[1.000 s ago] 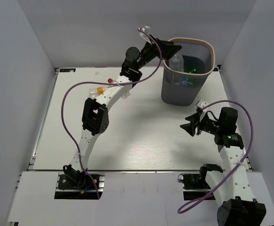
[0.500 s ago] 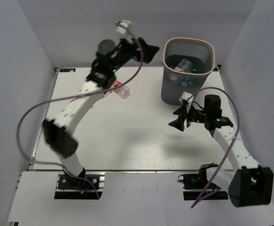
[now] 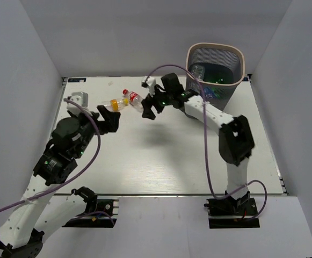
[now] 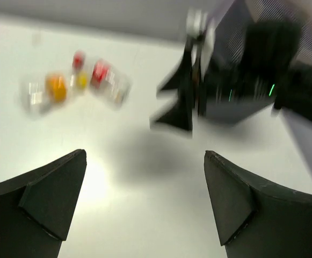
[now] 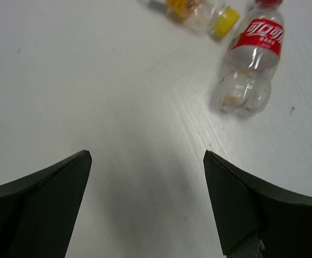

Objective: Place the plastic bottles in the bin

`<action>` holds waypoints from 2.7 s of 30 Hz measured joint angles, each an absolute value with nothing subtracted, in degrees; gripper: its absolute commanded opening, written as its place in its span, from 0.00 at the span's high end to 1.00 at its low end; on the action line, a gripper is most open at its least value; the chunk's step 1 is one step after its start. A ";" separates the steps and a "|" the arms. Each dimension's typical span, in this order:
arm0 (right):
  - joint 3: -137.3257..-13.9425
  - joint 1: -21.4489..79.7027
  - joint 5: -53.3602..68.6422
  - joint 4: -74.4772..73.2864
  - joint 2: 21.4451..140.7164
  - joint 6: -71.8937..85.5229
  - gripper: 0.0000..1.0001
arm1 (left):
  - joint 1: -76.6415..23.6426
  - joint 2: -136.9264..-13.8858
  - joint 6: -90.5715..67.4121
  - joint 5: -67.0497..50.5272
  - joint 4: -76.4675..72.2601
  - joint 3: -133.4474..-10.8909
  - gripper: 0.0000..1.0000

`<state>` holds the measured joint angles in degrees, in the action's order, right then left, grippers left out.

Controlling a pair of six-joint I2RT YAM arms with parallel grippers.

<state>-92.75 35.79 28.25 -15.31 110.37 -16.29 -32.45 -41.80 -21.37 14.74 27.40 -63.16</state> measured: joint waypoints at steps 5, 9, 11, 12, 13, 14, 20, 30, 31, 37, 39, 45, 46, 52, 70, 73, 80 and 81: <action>-110.41 38.44 18.31 -17.78 125.56 -9.85 0.10 | -32.45 -41.01 -27.11 15.53 38.70 -56.42 0.00; -111.70 38.96 12.08 -17.43 130.34 -5.89 0.10 | -32.45 -40.99 -28.86 14.76 41.23 -56.12 0.00; -111.72 38.98 8.99 -17.21 131.72 -4.82 0.10 | -32.45 -41.17 -29.39 14.17 41.54 -56.12 0.00; -111.72 39.00 7.40 -16.71 132.25 -4.51 0.10 | -32.45 -41.30 -29.45 14.02 41.56 -56.12 0.00; -111.70 39.03 6.09 -15.97 132.62 -4.36 0.10 | -32.45 -41.58 -29.45 13.72 41.54 -56.12 0.00; -111.70 39.00 5.10 -15.22 132.88 -4.21 0.10 | -32.45 -41.85 -29.47 13.45 41.52 -56.12 0.00; -113.08 38.96 2.76 -10.92 134.34 -4.21 0.10 | -32.45 -43.86 -29.45 12.14 41.19 -56.12 0.00; -114.28 38.83 4.23 -8.36 139.98 -4.64 0.10 | -32.45 -44.93 -28.93 11.29 40.69 -56.12 0.00; -114.69 38.79 4.23 -8.29 140.62 -4.73 0.10 | -32.45 -44.99 -28.91 11.27 40.69 -56.12 0.00; -116.71 38.30 4.27 -6.63 143.02 -4.86 0.10 | -32.45 -45.93 -28.40 11.11 40.58 -56.10 0.00; -117.05 38.06 4.36 -5.69 143.55 -4.64 0.10 | -32.45 -45.98 -28.29 11.05 40.34 -55.99 0.00; -119.42 37.63 5.96 -3.92 145.45 -3.42 0.17 | -32.45 -46.00 -28.27 10.92 40.27 -55.81 0.00; -119.79 37.56 6.48 -3.75 145.69 -3.29 0.23 | -32.45 -46.06 -28.27 10.90 40.27 -55.79 0.00; -120.01 37.17 10.81 -3.01 145.99 -2.70 0.65 | -32.45 -46.54 -28.27 10.90 40.23 -55.70 0.00; -103.74 31.20 23.51 -8.75 112.42 -4.99 1.00 | -32.45 -51.96 -27.20 17.65 39.00 -51.70 0.00; -100.84 30.55 24.67 -8.60 100.99 -6.33 1.00 | -32.45 -53.19 -29.02 20.18 38.54 -51.35 0.00; -95.00 29.95 25.15 -6.35 85.60 -7.49 1.00 | -32.45 -59.13 -30.96 20.32 33.01 -51.86 0.00; -93.82 29.85 23.62 -6.02 84.82 -7.33 1.00 | -32.45 -60.38 -30.94 20.29 32.82 -52.31 0.00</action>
